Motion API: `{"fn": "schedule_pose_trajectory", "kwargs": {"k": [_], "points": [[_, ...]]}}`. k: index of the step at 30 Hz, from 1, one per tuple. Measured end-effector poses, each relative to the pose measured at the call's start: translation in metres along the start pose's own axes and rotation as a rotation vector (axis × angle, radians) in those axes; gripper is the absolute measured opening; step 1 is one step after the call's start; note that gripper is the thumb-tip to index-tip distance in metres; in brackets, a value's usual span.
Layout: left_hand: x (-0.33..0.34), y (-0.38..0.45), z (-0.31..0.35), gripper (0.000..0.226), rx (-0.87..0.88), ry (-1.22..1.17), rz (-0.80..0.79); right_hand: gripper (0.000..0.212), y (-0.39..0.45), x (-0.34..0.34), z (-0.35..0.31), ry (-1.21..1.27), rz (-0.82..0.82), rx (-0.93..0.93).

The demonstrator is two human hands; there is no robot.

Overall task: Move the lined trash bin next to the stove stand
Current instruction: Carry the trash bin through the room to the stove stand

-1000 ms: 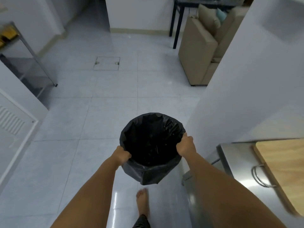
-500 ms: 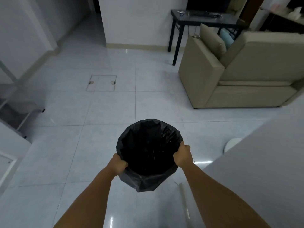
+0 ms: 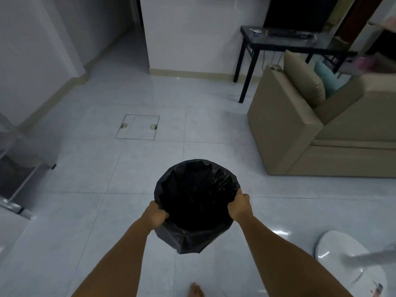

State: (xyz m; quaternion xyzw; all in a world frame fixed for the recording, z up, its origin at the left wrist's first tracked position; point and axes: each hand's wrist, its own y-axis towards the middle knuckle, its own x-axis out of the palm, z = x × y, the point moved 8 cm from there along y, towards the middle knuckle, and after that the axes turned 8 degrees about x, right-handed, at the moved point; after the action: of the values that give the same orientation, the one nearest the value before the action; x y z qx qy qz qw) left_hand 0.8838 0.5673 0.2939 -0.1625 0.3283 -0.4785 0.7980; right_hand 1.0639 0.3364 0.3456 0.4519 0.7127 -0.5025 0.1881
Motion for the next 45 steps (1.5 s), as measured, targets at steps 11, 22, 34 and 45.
{"fn": "schedule_pose_trajectory", "kwargs": {"k": [11, 22, 34, 45], "points": [[-0.044, 0.175, 0.134, 0.045, 0.084, -0.047, 0.045, 0.052, 0.164, -0.051, -0.156, -0.019, 0.008, -0.063], [-0.131, 0.375, 0.237, 0.054, 0.041, -0.083, 0.073, 0.05, 0.329, -0.071, -0.343, -0.061, -0.009, -0.087], [-0.215, 0.583, 0.346, 0.059, -0.029, -0.2, 0.186, 0.05, 0.525, -0.088, -0.556, -0.152, -0.087, -0.199], [-0.31, 0.71, 0.365, 0.06, -0.215, -0.346, 0.412, 0.055, 0.644, -0.044, -0.768, -0.366, -0.237, -0.411]]}}
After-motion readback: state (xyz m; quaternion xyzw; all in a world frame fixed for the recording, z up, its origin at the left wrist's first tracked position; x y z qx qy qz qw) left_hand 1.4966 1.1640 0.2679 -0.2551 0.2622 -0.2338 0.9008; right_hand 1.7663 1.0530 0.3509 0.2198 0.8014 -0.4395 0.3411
